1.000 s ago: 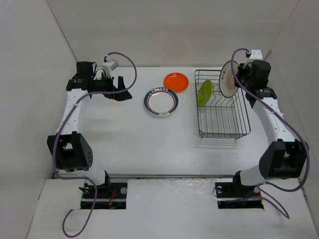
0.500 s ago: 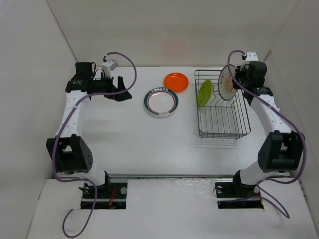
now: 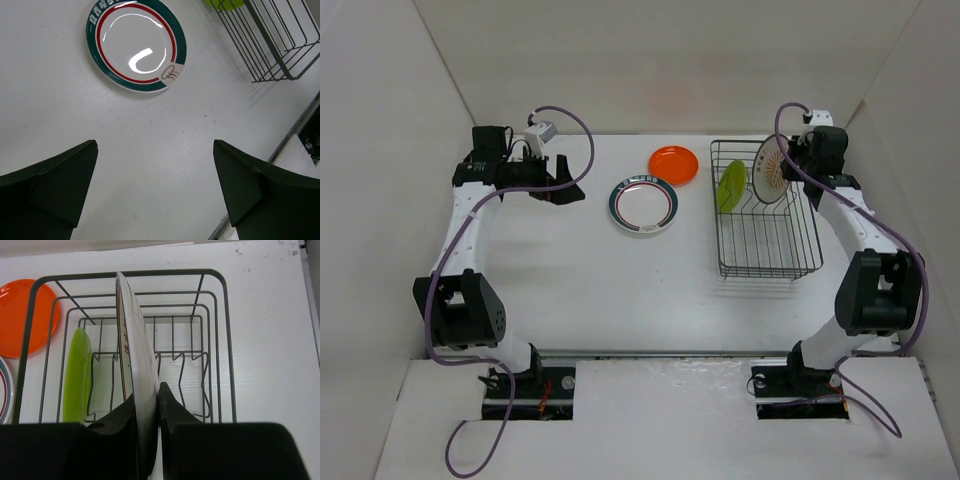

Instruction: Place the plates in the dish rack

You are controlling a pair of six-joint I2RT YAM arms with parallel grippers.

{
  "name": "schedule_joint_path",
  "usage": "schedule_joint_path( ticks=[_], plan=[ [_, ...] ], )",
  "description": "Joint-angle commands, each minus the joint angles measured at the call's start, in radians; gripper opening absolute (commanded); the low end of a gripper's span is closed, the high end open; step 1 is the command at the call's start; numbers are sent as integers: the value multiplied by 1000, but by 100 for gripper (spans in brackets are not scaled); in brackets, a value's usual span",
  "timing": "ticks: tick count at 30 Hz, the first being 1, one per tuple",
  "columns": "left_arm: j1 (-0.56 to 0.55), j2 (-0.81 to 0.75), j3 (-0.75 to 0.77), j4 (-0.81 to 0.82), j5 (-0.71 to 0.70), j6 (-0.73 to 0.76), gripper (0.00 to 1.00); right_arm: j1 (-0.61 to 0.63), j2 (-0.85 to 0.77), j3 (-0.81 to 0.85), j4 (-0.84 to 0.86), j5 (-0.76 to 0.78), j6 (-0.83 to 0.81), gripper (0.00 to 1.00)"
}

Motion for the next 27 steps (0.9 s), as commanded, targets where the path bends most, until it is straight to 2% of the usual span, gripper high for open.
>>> schedule_joint_path(
  ticks=[1, 7, 11, 12, 13, 20, 24, 25, 27],
  plan=[
    [-3, -45, -11, 14, 22, 5, 100, -5, 14, 2, 95, -6, 43, 1],
    [-3, -27, 0, 14, 0, 5, 100, 5, 34, 2, 95, 5, 43, 2],
    [-3, -7, 0, 23, -9, 5, 100, 24, 34, 2, 95, 5, 43, 25],
    [-3, -7, 0, 23, -9, 5, 100, 24, 34, 2, 95, 5, 43, 49],
    [-3, 7, 0, 23, -23, 5, 100, 24, 34, 13, 95, 5, 43, 57],
    [-3, 105, 0, 34, -63, 43, 100, 34, -9, 44, 76, 35, 43, 70],
    [-3, 165, -40, 116, -53, 22, 100, 34, -73, 73, 42, 84, 43, 78],
    [-3, 180, -40, 133, -53, 22, 100, 34, -90, 73, 30, 84, 52, 85],
    [-3, 239, -50, 161, -17, 11, 100, 34, -147, 73, 16, 84, 52, 86]
  ],
)
